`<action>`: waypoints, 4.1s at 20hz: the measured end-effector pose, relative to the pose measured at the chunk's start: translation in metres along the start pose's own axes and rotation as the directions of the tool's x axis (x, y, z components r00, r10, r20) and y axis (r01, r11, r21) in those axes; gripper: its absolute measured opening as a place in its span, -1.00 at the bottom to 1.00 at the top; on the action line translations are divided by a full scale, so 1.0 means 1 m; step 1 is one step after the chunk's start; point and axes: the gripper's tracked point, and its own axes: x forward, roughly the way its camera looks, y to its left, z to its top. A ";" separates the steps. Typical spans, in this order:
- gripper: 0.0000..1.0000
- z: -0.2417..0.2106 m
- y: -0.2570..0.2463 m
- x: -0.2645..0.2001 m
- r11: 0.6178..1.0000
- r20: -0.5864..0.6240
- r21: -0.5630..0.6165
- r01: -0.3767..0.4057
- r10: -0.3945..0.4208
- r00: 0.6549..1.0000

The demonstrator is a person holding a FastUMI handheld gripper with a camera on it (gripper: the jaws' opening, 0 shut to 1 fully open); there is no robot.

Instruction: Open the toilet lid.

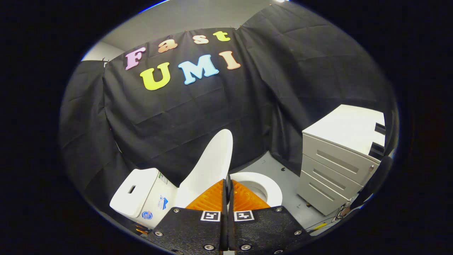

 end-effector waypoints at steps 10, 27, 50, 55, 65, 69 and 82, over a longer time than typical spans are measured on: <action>-1.00 0.020 0.035 -0.008 0.996 0.042 -0.085 -0.025 0.029 0.999; -1.00 0.047 0.111 -0.027 0.979 0.144 -0.192 -0.069 0.098 0.985; -1.00 0.029 0.331 -0.055 0.813 0.142 -0.536 -0.228 0.353 0.925; -1.00 0.002 0.383 -0.062 0.719 0.088 -0.639 -0.273 0.421 0.903; -1.00 -0.012 0.403 -0.060 0.721 0.060 -0.621 -0.306 0.433 0.899; -0.94 -0.010 0.398 -0.061 0.721 0.056 -0.628 -0.291 0.415 0.908; 0.90 0.126 0.372 -0.120 0.790 0.192 -0.153 -0.593 0.613 0.767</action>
